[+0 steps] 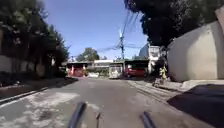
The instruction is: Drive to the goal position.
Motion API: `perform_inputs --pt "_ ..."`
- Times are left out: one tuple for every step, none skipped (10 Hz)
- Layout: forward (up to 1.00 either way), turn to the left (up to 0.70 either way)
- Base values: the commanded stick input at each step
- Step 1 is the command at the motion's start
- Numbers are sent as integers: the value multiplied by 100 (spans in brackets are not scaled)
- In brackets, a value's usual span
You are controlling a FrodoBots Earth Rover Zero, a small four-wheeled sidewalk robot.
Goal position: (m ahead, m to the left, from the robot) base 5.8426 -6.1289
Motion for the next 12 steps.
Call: perform_inputs --pt "70 0" --pt "70 0" --pt "70 0" --pt "70 0" --pt "70 0" --pt "70 0" --pt "70 0" --pt "70 0" --pt "70 0" --pt "70 0" --pt "70 0" --pt "70 0"
